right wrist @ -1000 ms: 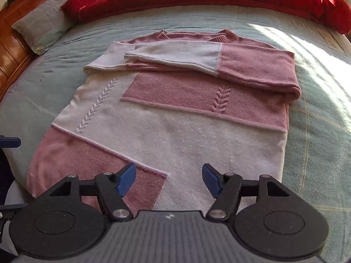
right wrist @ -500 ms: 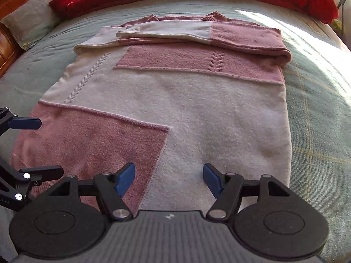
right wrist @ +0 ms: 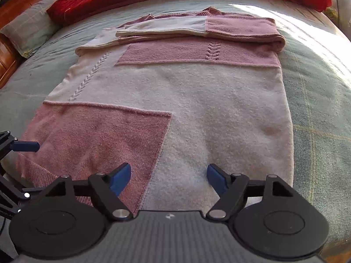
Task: Fold clothes
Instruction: 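Move both open grippers toward the pink ribbed hem of the sweater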
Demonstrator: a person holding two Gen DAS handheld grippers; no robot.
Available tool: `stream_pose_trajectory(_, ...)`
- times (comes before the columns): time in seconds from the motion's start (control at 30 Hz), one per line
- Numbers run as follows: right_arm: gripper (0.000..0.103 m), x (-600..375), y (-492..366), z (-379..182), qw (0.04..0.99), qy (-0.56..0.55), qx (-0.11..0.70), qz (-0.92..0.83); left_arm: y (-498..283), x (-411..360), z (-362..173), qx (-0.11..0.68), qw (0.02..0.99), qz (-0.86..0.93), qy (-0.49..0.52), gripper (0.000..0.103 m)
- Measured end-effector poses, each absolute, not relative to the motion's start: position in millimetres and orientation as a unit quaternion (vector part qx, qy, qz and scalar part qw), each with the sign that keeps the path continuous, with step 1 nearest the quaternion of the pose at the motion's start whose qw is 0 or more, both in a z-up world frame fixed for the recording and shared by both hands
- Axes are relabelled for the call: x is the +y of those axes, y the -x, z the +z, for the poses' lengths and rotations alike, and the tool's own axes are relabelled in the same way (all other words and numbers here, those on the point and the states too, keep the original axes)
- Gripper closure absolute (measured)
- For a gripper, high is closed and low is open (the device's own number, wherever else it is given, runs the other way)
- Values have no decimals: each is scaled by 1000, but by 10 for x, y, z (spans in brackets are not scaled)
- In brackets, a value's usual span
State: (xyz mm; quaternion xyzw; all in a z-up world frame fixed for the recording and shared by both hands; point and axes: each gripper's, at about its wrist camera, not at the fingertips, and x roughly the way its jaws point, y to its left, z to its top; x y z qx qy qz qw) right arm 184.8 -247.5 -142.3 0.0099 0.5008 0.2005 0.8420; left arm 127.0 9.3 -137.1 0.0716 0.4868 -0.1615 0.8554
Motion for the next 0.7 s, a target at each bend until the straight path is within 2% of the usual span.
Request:
stream_pose_trajectory(0.17,23,-2537,-1866,-1384,842,-28,502,194,-1728,338,-1141,456,877,-152,-15,1)
stream_pose_trajectory(0.33,23,-2604,-1894,-1365,839,-52,505,193,-2282,632,-1302,486,858,-131,108,1)
stream_pose_trajectory(0.5,23,-2672,-1940,-1336,839,-47,507,190,-2367,823,-1537,501,856,-85,99,1)
stream_pose_trajectory(0.7,23,-2727,-2068,-1303,824,-113,506,228,-2226,768,-1353,505,855,-89,75,1)
